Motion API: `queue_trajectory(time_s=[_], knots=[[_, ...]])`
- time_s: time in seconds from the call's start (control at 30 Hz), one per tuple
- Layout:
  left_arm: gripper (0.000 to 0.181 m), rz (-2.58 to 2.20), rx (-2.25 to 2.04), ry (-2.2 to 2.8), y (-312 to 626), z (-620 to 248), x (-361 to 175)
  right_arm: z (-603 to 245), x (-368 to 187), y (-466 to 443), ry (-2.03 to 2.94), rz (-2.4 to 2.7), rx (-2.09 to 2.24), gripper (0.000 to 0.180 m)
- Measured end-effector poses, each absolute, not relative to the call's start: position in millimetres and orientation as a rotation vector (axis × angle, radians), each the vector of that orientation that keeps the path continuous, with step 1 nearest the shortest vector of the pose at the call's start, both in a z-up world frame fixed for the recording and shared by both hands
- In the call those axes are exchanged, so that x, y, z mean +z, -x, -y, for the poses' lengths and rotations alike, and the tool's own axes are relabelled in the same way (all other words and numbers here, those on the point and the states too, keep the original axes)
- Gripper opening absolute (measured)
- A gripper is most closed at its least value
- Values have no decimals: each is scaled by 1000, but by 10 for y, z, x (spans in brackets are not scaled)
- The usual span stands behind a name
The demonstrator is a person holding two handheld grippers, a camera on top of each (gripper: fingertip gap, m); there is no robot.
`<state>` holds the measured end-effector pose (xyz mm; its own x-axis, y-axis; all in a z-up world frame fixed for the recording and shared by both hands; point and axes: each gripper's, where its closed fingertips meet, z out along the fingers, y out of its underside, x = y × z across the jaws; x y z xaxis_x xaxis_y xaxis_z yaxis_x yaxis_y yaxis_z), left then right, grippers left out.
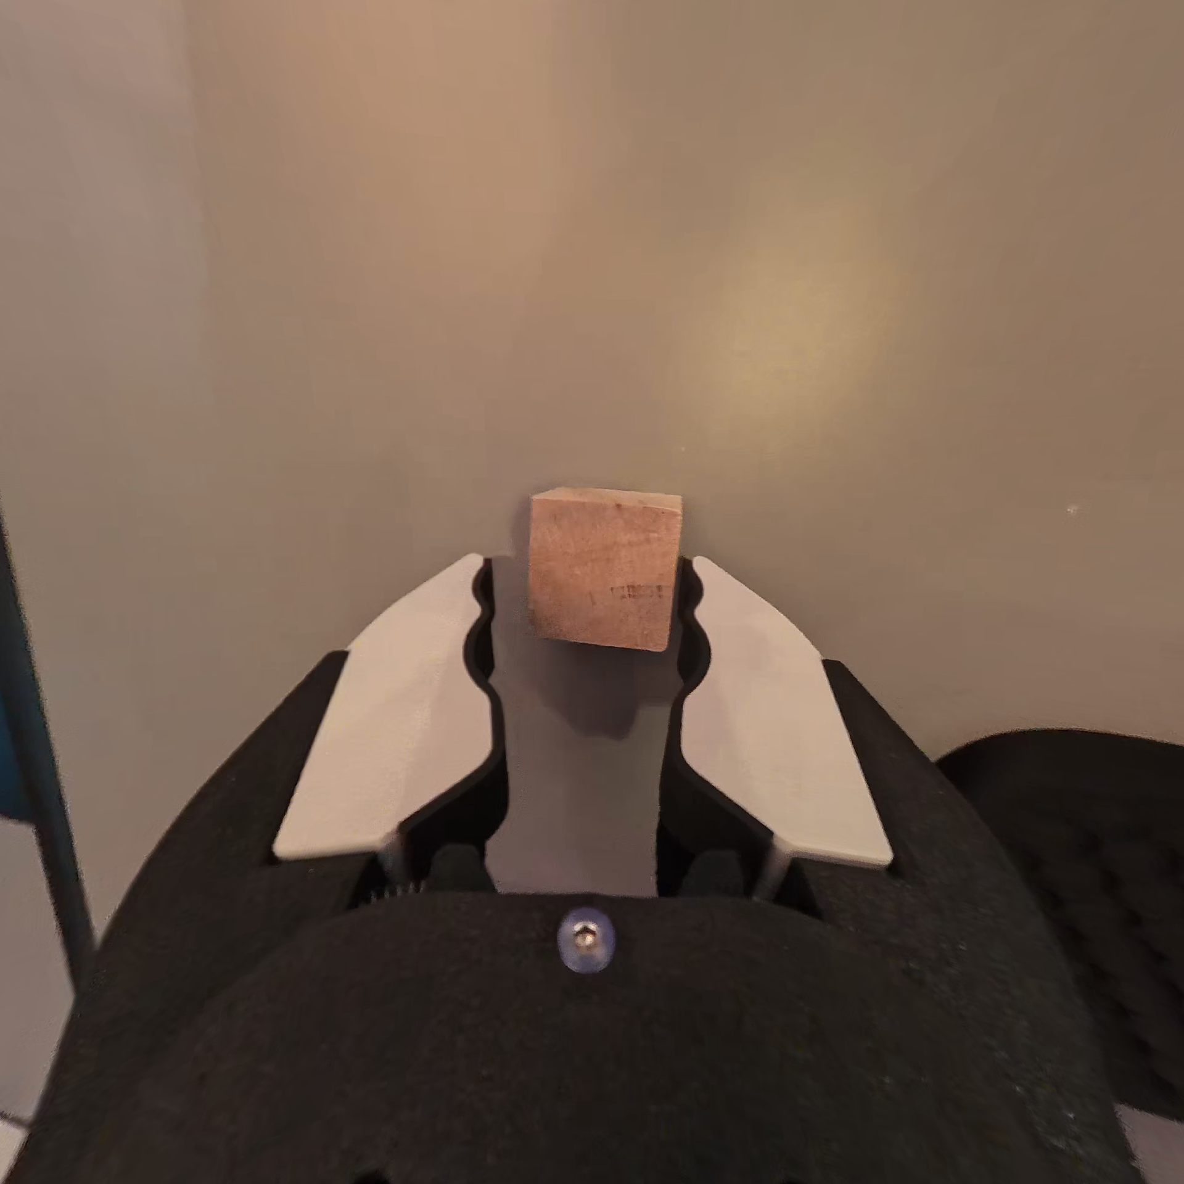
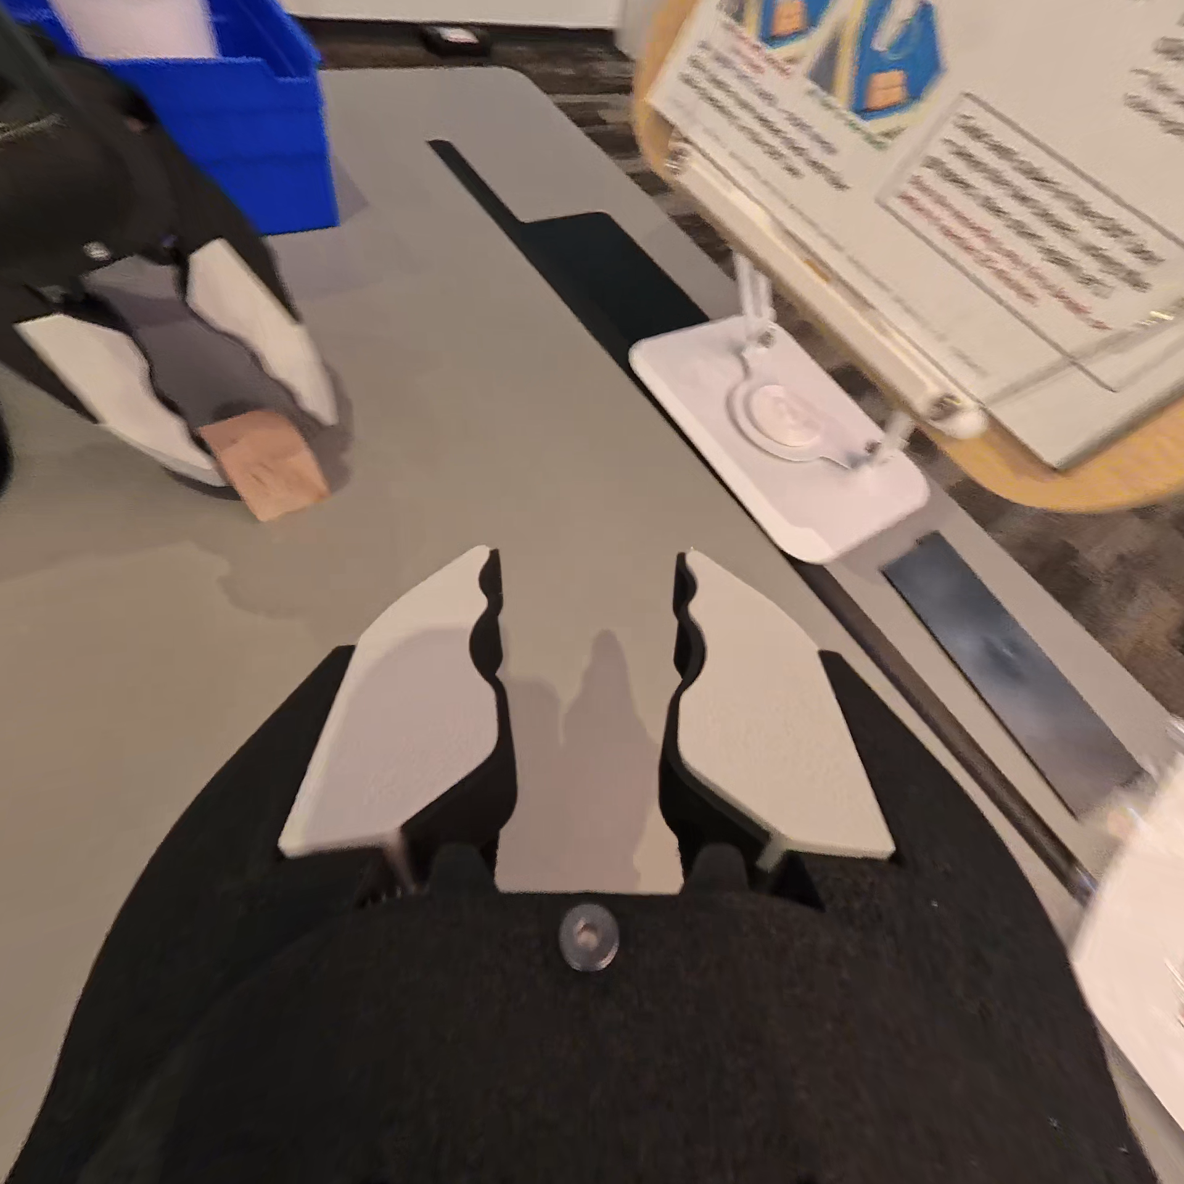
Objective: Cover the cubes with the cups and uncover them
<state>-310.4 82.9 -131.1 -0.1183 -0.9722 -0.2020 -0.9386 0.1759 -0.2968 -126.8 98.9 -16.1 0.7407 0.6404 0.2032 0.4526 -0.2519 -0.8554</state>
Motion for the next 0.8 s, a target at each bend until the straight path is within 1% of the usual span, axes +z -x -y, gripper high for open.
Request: queue_trajectory(time_s=[0.07, 0.13, 0.23, 0.33, 0.43, 0.57, 0.67, 0.7, 0.73, 0.8], knots=[[68, -2045, -101, 1811, 3141, -873, -1187, -902, -243, 1594, 1839, 969, 338, 52], [64, -1979, -154, 1825, 3221, -837, -1002, -777, -361, 1996, 1757, 1135, 436, 54], [67, -1871, -199, 1823, 3440, -784, -667, -694, -640, 2494, 1690, 1372, 434, 58], [67, -1773, -231, 1835, 3731, -710, -367, -780, -914, 2721, 1741, 1522, 377, 58], [66, -1678, -228, 1834, 4030, -674, -134, -812, -1026, 2922, 1783, 1595, 434, 60], [64, -1578, -228, 1840, 4362, -652, 48, -838, -1166, 3113, 1834, 1654, 442, 62], [62, -1519, -232, 1849, 4530, -669, 122, -853, -1279, 3190, 1860, 1666, 419, 58], [62, -1508, -232, 1850, 4565, -672, 137, -870, -1320, 3182, 1875, 1670, 393, 53], [61, -1500, -234, 1849, 4591, -671, 150, -878, -1352, 3168, 1888, 1677, 375, 45], [61, -1491, -239, 1844, 4617, -660, 180, -860, -1344, 3141, 1905, 1669, 384, 44]])
